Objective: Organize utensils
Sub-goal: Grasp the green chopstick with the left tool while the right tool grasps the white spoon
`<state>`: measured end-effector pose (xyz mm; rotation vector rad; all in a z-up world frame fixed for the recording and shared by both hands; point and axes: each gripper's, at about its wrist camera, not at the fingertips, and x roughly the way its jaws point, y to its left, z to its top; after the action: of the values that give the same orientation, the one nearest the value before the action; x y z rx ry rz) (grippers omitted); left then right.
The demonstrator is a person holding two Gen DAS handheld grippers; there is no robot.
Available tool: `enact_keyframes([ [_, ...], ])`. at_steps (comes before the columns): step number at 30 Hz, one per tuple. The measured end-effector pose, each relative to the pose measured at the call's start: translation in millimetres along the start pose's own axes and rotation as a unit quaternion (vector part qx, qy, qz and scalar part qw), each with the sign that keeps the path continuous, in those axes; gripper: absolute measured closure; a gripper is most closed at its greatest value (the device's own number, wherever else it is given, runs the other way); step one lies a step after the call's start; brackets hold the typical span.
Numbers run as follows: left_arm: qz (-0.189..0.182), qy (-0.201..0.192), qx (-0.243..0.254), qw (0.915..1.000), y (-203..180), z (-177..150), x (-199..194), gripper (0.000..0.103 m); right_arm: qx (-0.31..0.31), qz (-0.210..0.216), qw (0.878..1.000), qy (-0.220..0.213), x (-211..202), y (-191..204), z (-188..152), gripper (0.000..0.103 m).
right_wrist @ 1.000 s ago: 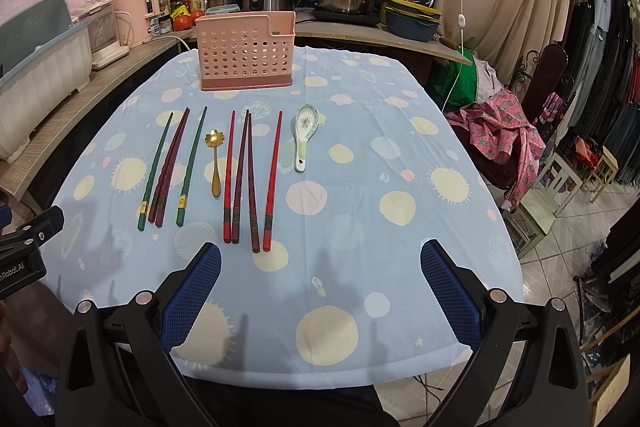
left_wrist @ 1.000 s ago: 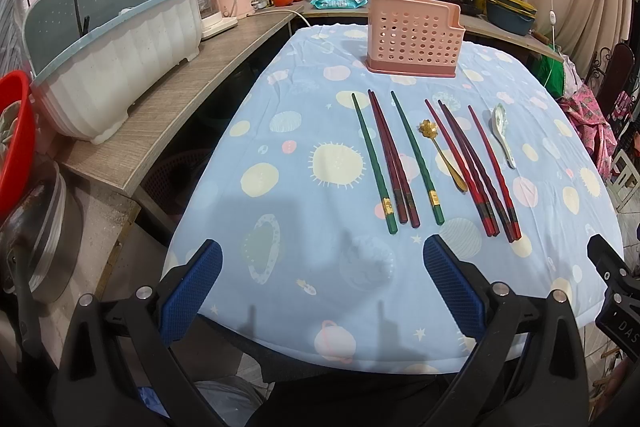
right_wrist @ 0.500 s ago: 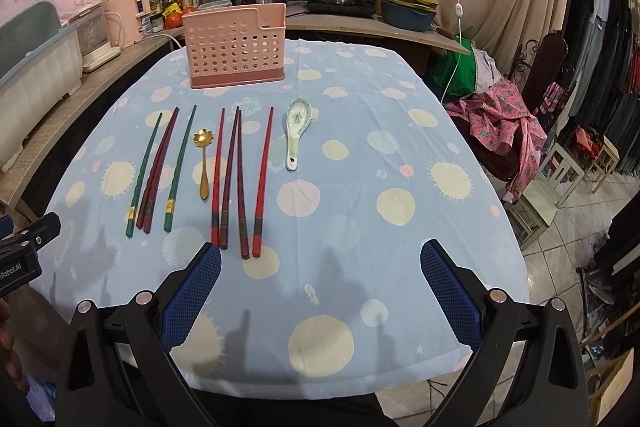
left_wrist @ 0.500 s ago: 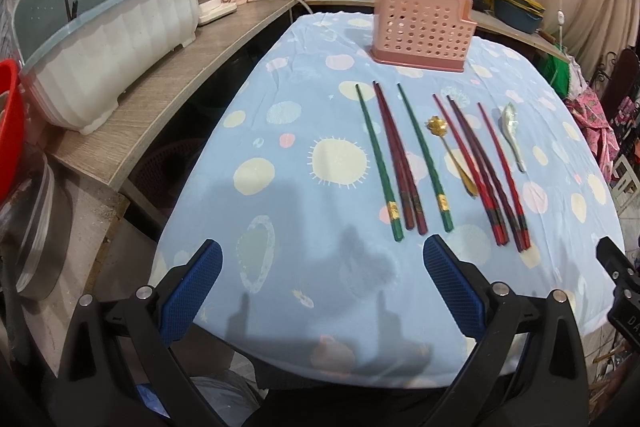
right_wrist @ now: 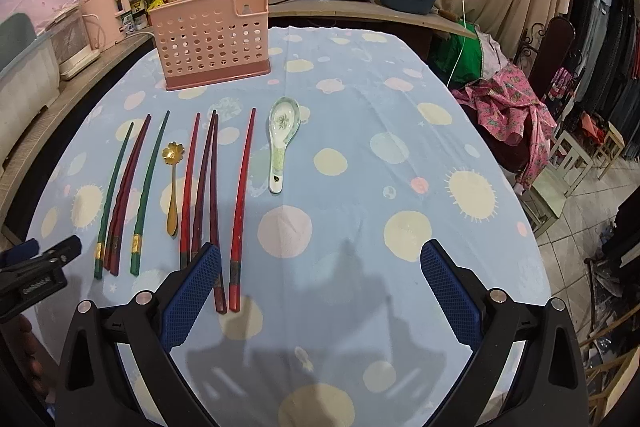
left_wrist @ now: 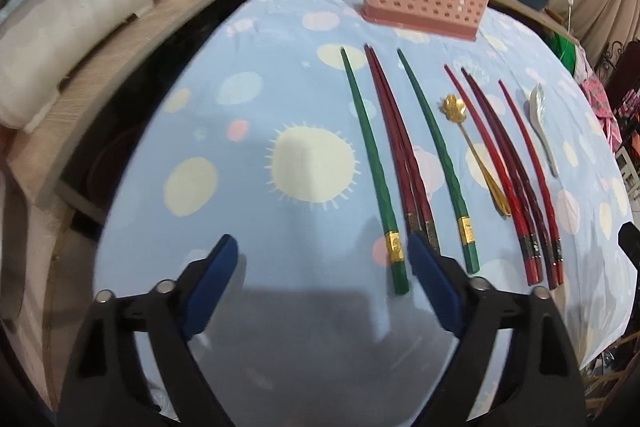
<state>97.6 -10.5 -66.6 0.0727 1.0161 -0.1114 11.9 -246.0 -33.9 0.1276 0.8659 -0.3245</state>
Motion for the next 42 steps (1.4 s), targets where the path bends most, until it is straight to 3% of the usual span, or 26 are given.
enact_keyframes([
  [8, -0.024, 0.022, 0.0, 0.9995, -2.9, 0.3, 17.6, 0.037, 0.0, 0.004, 1.0, 0.014, 14.4, 3.1, 2.3, 0.008],
  [12, -0.032, 0.021, 0.003, 0.9992, -1.9, -1.1, 16.3, 0.051, -0.003, 0.006, 1.0, 0.016, 18.8, 6.0, 5.9, 0.01],
  [15, -0.031, 0.021, -0.001, 0.9993, 3.5, -1.9, 15.8, 0.071, -0.003, 0.004, 1.0, 0.019, 25.4, 7.8, 11.3, 0.023],
  [20, -0.042, 0.022, -0.013, 0.9988, 14.8, -1.9, 15.5, 0.088, 0.017, 0.024, 0.999, 0.024, 46.0, 5.3, 26.8, 0.046],
  [29, -0.038, 0.019, -0.009, 0.999, 14.1, -3.1, 16.1, 0.09, 0.046, 0.073, 0.995, 0.044, 88.0, 13.6, 48.2, 0.081],
  [42, -0.039, 0.016, -0.009, 0.9991, 14.5, -4.1, 16.6, 0.089, 0.076, 0.108, 0.99, 0.058, 112.9, 14.4, 51.7, 0.094],
])
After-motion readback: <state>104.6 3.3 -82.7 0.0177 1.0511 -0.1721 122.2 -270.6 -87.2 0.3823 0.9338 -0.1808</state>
